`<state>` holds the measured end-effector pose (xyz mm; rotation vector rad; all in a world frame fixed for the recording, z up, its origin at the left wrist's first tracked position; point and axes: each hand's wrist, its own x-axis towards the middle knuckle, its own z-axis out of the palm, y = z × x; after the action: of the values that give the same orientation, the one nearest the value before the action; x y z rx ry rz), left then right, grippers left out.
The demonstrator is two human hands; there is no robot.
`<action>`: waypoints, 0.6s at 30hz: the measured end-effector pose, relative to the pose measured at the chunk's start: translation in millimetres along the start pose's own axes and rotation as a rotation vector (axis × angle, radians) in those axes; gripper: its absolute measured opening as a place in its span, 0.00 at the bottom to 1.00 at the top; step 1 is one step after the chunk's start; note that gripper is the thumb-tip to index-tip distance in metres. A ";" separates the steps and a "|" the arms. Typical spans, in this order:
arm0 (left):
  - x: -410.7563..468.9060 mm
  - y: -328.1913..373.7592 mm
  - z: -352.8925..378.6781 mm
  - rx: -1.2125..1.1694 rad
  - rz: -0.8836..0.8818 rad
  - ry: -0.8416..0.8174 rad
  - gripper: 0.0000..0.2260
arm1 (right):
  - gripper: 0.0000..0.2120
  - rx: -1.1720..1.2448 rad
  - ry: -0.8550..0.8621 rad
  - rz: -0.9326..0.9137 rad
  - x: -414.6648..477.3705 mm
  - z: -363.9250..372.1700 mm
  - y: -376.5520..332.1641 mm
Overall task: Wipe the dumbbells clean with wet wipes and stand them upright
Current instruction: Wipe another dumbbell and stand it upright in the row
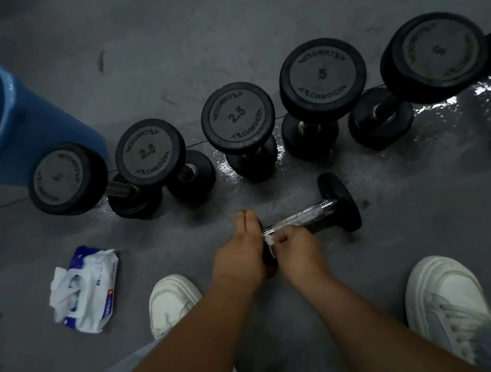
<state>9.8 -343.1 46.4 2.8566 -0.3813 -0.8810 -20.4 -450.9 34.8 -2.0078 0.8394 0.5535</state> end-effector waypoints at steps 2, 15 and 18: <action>0.4 0.0 -0.3 0.001 -0.011 -0.012 0.47 | 0.05 0.077 -0.019 0.009 0.4 -0.3 4.2; 1.6 -1.1 0.9 -0.019 0.003 0.004 0.35 | 0.04 0.134 0.094 -0.113 -0.2 0.5 -24.4; 1.2 -1.2 3.2 -0.023 0.000 0.011 0.40 | 0.04 -0.127 -0.012 -0.097 -0.7 0.5 -10.2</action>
<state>9.2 -342.4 42.8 2.8390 -0.3679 -0.8643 -13.4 -446.1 40.7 -2.1465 0.7111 0.5753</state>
